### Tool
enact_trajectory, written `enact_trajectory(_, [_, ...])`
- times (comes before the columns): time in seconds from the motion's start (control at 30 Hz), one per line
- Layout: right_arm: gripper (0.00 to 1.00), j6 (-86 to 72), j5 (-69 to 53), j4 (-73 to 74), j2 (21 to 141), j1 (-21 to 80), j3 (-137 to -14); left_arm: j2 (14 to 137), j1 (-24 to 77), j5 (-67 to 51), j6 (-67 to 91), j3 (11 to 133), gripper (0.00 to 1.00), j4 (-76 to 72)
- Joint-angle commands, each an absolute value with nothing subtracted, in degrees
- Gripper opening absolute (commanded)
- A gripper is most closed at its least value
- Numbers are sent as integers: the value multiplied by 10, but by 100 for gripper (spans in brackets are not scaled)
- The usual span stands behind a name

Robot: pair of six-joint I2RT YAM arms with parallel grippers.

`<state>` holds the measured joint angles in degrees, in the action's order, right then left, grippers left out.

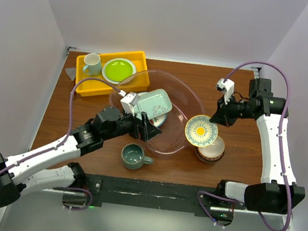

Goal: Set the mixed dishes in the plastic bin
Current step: Pick up the bowl from the center of the board.

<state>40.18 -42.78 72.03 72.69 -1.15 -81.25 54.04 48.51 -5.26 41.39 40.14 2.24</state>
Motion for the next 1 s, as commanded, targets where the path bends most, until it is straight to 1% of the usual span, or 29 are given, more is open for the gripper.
enact_trajectory(0.0, [0,410,-464,708,715,-9,-814,548,498,-35,418,430,100,-21])
enact_trajectory(0.97, [0,411,-474,711,715,-5,-812,595,535,-13,424,456,100,-35])
